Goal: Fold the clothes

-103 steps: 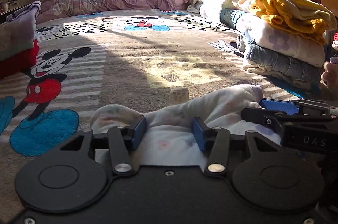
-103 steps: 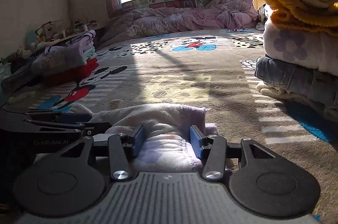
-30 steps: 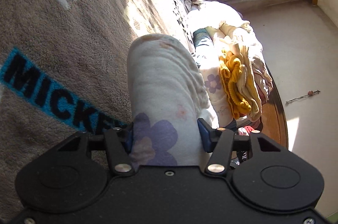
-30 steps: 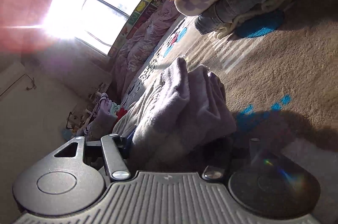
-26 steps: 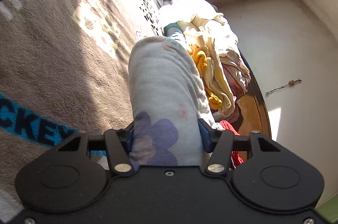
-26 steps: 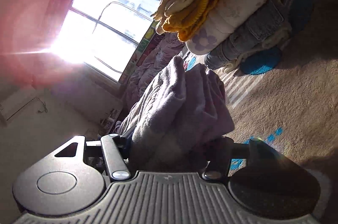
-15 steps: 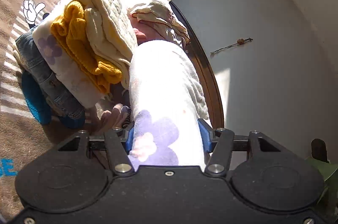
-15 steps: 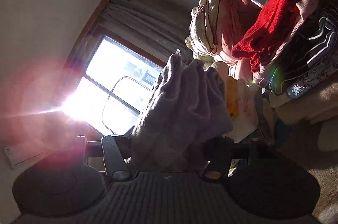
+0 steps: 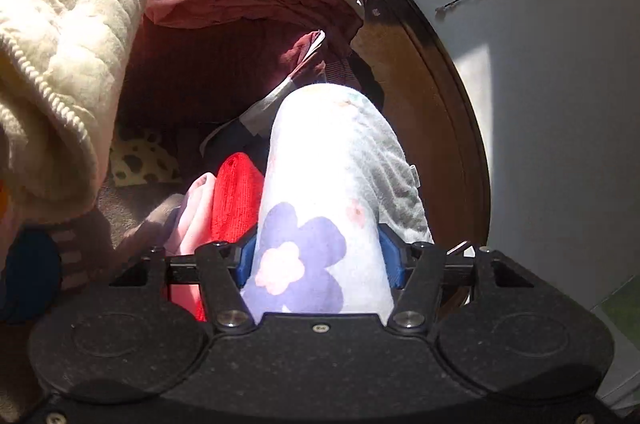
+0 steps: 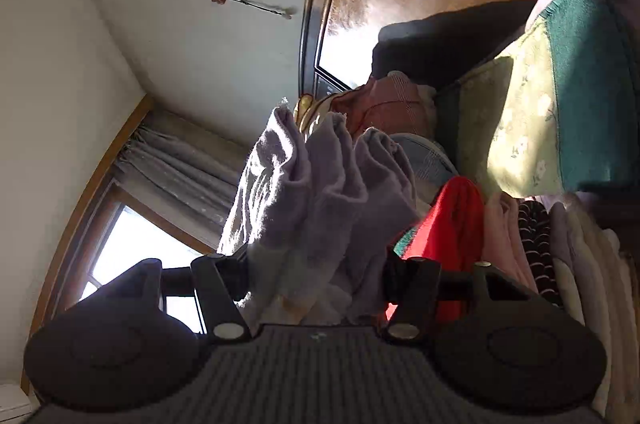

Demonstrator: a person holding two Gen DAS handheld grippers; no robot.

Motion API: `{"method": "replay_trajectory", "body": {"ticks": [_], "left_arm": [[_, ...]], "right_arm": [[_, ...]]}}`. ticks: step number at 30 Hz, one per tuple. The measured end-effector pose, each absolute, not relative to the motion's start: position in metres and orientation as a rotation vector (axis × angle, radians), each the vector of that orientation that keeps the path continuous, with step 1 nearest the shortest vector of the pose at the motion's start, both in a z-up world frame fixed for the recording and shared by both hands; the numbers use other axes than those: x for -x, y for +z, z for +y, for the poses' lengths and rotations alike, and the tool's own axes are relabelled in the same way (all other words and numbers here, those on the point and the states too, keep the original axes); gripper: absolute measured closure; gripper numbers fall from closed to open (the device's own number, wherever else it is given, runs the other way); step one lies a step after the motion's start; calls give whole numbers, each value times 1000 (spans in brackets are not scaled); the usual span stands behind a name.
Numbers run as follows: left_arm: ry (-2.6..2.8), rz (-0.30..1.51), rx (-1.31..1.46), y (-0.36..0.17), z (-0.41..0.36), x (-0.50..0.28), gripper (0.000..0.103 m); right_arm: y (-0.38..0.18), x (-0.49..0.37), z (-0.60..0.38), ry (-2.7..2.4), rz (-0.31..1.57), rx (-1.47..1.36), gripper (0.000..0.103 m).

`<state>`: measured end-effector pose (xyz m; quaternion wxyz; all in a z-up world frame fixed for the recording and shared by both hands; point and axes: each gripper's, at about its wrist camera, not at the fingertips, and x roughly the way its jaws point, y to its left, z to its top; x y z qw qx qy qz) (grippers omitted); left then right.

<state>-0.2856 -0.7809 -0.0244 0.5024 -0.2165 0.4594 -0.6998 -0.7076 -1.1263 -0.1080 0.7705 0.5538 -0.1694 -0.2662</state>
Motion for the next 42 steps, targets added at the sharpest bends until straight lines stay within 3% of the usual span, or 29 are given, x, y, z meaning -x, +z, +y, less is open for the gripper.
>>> {"method": "replay_trajectory", "body": {"ticks": [2, 6, 8, 10, 13, 17, 23, 27, 32, 42], "left_arm": [[-1648, 1094, 460, -30, -781, 289, 38], [-1562, 1062, 337, -40, -783, 295, 24], [-1517, 1044, 277, -45, -783, 299, 22], [-1472, 1026, 218, -50, -784, 302, 20], [-1475, 878, 130, -33, -757, 311, 18], [-1507, 797, 31, -22, -712, 319, 18], [-1514, 711, -140, -8, -639, 335, 17], [-1499, 646, -254, 6, -594, 345, 7], [-1462, 528, -318, 39, -561, 365, 0], [-1459, 452, -238, 61, -556, 384, 0]], "right_arm": [[-118, 705, -1140, -594, -364, -1211, 56], [-106, 698, -1144, -588, -324, -1193, 50], [-103, 702, -1139, -590, -335, -1200, 49], [-95, 710, -1129, -606, -335, -1165, 39], [-80, 722, -1110, -631, -306, -1059, 33], [-68, 750, -1066, -661, -267, -932, 29], [-36, 759, -1001, -664, -67, -794, 15], [1, 757, -959, -698, 28, -699, 1], [47, 750, -914, -762, 156, -586, 0], [99, 735, -890, -878, 340, -476, 0]]}}
